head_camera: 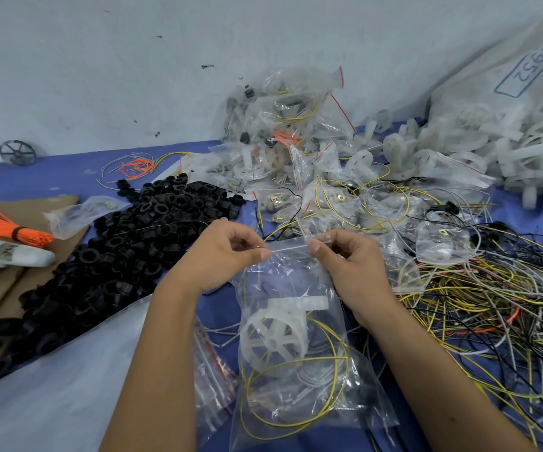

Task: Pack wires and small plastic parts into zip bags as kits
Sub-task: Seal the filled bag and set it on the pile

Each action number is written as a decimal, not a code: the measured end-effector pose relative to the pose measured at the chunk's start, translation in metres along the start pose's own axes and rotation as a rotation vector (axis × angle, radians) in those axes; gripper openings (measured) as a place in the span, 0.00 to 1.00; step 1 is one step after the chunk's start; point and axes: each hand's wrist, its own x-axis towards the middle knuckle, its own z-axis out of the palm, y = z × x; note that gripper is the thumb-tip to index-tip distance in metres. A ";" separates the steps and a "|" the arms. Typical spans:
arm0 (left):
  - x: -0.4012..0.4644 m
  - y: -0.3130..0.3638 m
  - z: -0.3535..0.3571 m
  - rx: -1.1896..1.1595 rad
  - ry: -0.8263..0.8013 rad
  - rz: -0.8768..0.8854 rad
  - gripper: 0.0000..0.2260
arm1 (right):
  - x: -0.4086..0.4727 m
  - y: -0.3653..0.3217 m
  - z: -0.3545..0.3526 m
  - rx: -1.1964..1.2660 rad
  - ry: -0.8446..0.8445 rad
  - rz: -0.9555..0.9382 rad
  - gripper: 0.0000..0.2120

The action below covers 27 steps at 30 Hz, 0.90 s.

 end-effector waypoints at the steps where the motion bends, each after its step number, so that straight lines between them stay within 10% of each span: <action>1: -0.001 -0.001 -0.001 -0.024 -0.010 -0.017 0.05 | 0.000 0.000 0.000 0.004 0.003 0.002 0.08; 27: -0.010 -0.004 -0.009 -0.064 0.074 -0.035 0.03 | -0.001 -0.002 0.001 0.080 0.032 0.074 0.06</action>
